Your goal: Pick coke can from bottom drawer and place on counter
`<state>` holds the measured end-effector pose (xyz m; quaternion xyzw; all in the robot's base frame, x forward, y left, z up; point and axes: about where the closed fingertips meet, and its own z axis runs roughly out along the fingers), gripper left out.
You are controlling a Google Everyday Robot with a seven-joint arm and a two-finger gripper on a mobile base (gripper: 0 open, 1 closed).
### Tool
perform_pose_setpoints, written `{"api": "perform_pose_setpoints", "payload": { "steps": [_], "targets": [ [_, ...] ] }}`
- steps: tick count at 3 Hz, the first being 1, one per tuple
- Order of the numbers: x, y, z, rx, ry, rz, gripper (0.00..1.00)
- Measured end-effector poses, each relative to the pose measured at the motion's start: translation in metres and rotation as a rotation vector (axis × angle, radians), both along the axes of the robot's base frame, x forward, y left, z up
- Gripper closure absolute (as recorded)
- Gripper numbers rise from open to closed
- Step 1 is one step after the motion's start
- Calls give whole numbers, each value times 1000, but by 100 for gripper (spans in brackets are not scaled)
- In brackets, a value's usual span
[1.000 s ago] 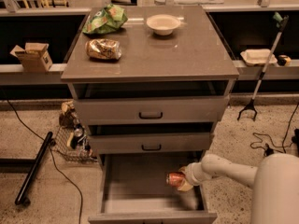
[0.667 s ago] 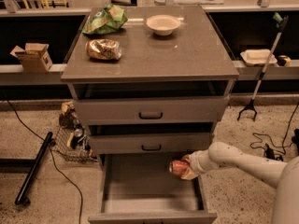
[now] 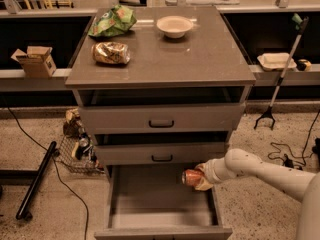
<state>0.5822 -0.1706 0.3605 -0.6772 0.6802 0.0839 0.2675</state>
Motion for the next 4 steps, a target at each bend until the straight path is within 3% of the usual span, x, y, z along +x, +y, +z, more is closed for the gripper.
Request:
{"api": "perform_pose_setpoints", "payload": {
  "steps": [1,2,3,4],
  "targets": [
    [-15,-6,48,-30,-7,28,100],
    [-24,-14,158,-110,-55,50,100],
    [-23,-19,233,-149,-66,74,100],
    [-23,-18,233,-144,-61,76,100]
  ]
}}
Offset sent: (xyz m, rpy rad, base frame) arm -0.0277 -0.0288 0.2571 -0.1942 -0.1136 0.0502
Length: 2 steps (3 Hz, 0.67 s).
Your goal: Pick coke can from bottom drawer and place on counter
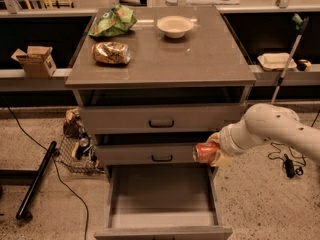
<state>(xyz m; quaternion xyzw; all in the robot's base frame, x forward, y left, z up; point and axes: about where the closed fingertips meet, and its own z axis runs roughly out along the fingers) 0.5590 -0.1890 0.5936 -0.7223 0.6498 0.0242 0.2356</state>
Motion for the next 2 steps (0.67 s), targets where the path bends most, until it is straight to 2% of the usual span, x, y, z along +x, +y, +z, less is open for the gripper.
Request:
{"api": "perform_pose_setpoints", "payload": {
  "steps": [1,2],
  "targets": [
    [5,-10,33,33,-15,10,100],
    [23,-29,101,45,-32,31,100]
  ]
}}
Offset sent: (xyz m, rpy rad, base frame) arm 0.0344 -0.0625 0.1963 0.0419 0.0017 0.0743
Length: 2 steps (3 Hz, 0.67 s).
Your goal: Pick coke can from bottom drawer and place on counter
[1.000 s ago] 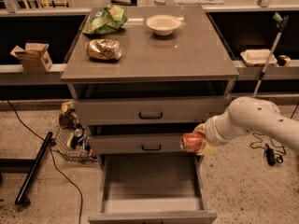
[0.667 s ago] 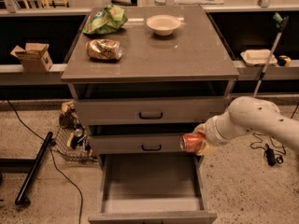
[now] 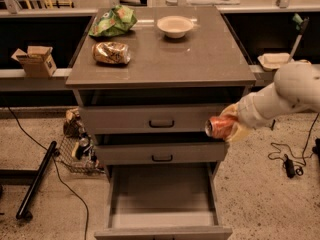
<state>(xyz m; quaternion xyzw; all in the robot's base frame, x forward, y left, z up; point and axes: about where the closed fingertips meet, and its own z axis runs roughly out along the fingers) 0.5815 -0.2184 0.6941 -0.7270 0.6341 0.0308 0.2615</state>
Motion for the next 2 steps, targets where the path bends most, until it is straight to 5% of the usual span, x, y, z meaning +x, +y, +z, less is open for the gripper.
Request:
{"api": "perform_pose_setpoints", "payload": {
  "steps": [2],
  "targets": [
    [21,-21,119,-139,-38,39,100]
  ]
}}
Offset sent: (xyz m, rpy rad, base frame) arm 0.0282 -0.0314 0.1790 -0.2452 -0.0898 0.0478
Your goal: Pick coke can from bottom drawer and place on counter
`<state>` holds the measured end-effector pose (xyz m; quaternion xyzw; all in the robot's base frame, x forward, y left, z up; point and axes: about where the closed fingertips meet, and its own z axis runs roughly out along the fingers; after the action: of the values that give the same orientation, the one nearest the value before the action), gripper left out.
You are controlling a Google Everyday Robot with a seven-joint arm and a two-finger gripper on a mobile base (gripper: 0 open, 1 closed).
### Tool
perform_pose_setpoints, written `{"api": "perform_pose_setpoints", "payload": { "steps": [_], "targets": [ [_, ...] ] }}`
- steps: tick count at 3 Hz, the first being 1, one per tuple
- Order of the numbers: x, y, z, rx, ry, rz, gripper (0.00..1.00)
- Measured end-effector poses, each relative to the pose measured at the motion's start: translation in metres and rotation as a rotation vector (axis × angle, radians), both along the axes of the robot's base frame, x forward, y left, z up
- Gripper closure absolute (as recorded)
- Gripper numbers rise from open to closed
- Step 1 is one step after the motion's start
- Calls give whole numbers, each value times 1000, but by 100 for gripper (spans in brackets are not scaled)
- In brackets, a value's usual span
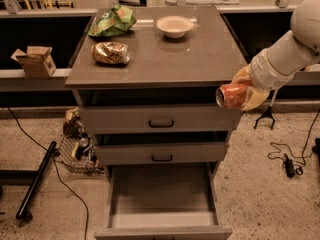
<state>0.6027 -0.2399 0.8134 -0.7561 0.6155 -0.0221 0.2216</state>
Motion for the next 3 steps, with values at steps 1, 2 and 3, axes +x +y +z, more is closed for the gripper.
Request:
{"api": "perform_pose_setpoints", "payload": {
  "steps": [1,2,3],
  "targets": [
    [0,0,0,0,0,0,100],
    [11,6,20,32,-29,24,100],
    [28,12,60,72,-92,60,100]
  ]
}}
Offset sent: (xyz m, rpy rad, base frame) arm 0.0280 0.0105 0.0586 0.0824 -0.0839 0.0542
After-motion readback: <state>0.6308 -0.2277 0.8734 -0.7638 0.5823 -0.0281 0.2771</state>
